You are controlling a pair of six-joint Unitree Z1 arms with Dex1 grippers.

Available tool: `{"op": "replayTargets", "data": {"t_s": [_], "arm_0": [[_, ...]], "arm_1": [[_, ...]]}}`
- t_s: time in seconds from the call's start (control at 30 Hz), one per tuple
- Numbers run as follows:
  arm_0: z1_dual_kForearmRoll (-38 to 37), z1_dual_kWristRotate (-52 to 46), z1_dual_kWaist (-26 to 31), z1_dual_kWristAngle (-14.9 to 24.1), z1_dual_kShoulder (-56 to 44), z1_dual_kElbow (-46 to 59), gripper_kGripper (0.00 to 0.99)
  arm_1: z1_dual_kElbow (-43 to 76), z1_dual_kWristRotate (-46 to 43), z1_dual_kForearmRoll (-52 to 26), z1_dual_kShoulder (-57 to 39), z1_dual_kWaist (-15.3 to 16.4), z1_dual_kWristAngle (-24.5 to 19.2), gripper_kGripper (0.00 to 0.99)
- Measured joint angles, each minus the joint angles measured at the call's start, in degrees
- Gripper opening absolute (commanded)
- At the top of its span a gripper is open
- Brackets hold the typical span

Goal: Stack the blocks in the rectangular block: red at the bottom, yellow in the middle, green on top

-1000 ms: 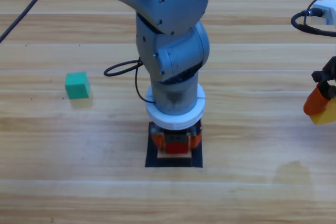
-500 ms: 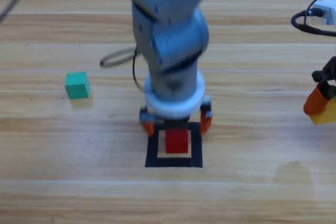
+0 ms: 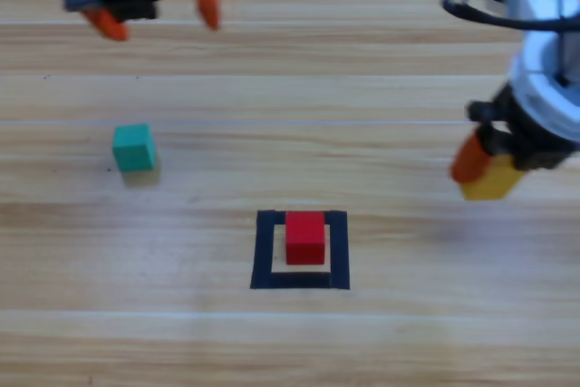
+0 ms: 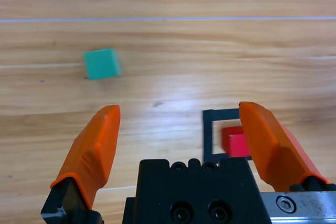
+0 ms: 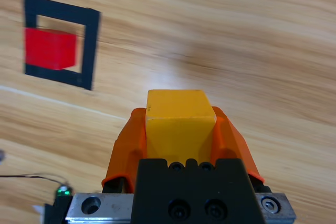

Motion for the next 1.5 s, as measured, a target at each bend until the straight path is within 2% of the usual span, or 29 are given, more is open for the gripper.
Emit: {"op": "replayTargets", "data": {"t_s": [0.13,0.23,0.43,0.67,0.77,1.03,1.5], "arm_0": [[0.1,6.4,6.7,-5.7,0.0,2.7,0.971],[0.2,9.8,10.7,-7.7,0.1,4.0,0.971],[2.1,13.9,15.8,-6.9,4.4,3.7,0.969],[3.7,14.4,16.4,-5.2,10.7,3.7,0.960],[3.7,14.4,16.3,-5.2,11.2,3.7,0.960],[3.7,12.4,15.3,-5.2,12.0,3.5,0.959],[1.1,6.0,11.3,-5.2,13.9,3.5,0.960]], "arm_1": [[-7.6,3.4,2.8,5.7,3.1,0.0,0.339],[-16.3,5.6,8.3,11.1,5.0,-0.4,0.339],[-31.3,9.5,17.1,20.2,9.5,-1.8,0.339],[-46.7,12.0,26.0,28.8,13.4,-3.9,0.339],[-51.1,12.6,28.0,31.6,14.0,-4.0,0.339],[-53.1,14.1,28.4,35.3,14.2,-4.1,0.339],[-53.7,15.0,28.4,36.8,14.2,-4.1,0.348]]}}
